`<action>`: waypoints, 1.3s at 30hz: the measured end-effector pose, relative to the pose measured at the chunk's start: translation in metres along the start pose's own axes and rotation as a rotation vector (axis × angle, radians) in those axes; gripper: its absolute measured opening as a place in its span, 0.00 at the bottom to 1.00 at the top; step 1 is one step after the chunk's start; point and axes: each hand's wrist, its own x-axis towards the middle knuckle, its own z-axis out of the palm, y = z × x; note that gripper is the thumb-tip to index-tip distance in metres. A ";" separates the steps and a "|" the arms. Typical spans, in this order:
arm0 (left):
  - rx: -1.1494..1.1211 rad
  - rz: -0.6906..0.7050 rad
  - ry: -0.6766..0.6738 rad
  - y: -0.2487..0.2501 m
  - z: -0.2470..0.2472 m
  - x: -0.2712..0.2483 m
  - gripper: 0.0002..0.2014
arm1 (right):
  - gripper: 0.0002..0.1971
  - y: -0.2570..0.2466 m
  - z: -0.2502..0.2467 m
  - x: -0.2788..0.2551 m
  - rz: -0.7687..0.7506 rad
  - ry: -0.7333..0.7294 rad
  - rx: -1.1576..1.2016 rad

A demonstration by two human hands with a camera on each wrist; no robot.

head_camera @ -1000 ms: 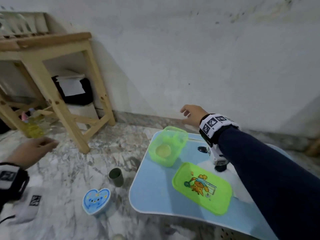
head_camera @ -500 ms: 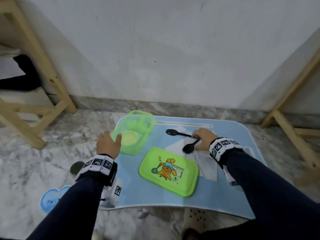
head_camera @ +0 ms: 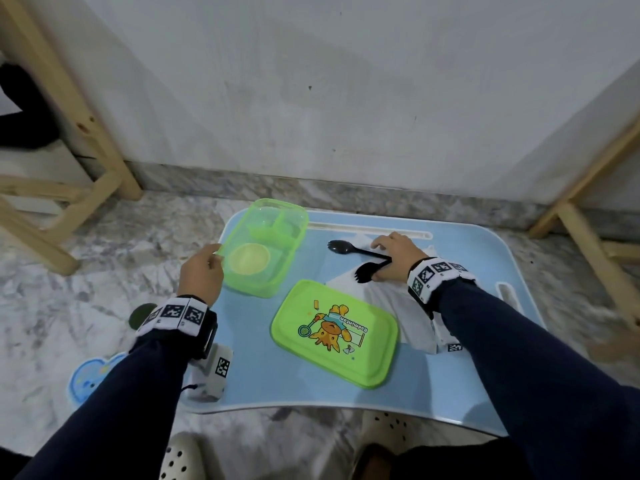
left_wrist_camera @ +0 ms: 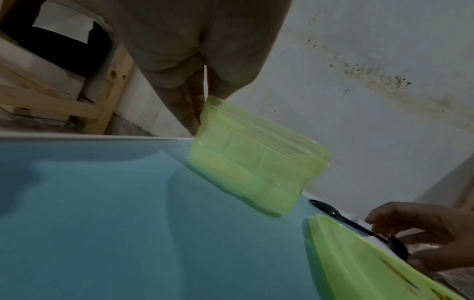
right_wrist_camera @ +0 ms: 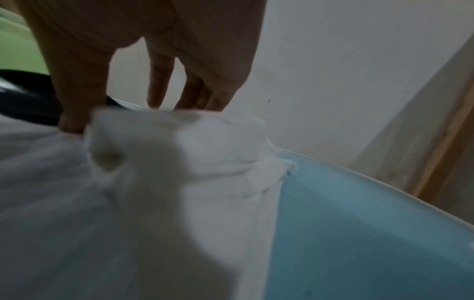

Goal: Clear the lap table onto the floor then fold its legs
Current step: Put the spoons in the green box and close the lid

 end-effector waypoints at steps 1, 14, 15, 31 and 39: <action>-0.004 -0.015 0.023 0.001 -0.001 0.001 0.19 | 0.31 0.000 0.000 0.001 0.010 -0.010 0.008; -0.082 -0.156 0.039 0.001 -0.002 -0.011 0.17 | 0.06 -0.004 0.010 0.000 0.054 -0.082 -0.048; -0.080 -0.157 0.026 0.001 -0.002 -0.013 0.17 | 0.07 -0.004 0.011 -0.001 0.057 -0.080 -0.052; -0.263 -0.085 -0.169 -0.005 -0.004 -0.031 0.11 | 0.12 -0.012 -0.015 -0.022 0.104 0.168 -0.019; -0.279 -0.165 -0.281 -0.004 -0.002 -0.016 0.19 | 0.11 -0.046 -0.022 -0.011 -0.077 0.225 0.083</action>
